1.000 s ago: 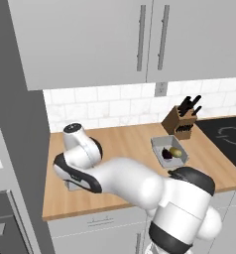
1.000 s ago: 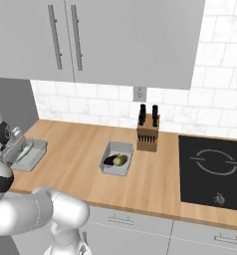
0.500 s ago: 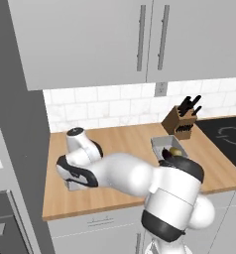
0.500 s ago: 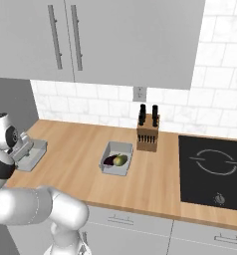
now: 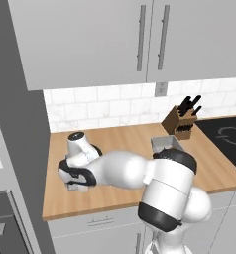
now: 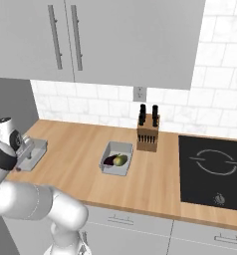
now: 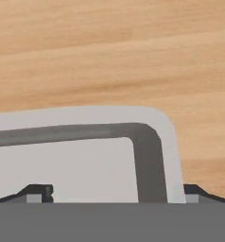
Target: Take the meat container that has the fish and place it on the second highest rack of the freezer. Then take the vegetable container that has the eggplant and cucumber and place it on the highest rack of the freezer.
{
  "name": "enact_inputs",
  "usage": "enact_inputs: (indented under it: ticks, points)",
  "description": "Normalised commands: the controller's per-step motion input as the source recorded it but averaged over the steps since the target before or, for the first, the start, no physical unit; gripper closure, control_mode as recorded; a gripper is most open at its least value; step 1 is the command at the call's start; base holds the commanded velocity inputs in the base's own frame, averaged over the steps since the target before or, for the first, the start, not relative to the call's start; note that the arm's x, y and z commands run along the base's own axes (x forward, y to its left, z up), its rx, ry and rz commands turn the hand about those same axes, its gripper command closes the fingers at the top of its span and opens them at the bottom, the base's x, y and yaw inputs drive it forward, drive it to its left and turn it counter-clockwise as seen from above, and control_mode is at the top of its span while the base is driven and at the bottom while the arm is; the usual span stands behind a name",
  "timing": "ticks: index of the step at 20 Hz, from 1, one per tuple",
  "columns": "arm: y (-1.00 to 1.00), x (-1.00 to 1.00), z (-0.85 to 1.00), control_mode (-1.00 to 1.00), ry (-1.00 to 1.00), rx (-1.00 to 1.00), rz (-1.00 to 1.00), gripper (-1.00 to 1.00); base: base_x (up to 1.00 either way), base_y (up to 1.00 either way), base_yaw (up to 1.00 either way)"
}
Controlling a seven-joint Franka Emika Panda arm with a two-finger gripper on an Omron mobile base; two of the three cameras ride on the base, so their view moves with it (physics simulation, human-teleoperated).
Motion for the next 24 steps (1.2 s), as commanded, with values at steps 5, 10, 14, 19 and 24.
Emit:
enact_inputs:
  ticks: [5, 10, 14, 19, 24]
  points:
    - [0.00, 0.04, -0.33, -1.00, 0.09, 0.00, 0.00, -1.00, 0.00, 0.00, 0.00]
    - [0.00, 0.00, -0.28, -1.00, 0.09, 0.00, 0.00, 1.00, 0.00, 0.00, 0.00]
    - [-0.03, -0.01, -0.07, -1.00, 0.00, 0.00, 0.00, 1.00, 0.00, 0.00, 0.00]
    - [-0.12, -0.15, -0.02, -1.00, -0.01, 0.00, 0.00, 1.00, 0.00, 0.00, 0.00]
    - [-0.13, -0.38, 0.03, -1.00, -0.03, 0.00, 0.00, 1.00, 0.00, 0.00, 0.00]
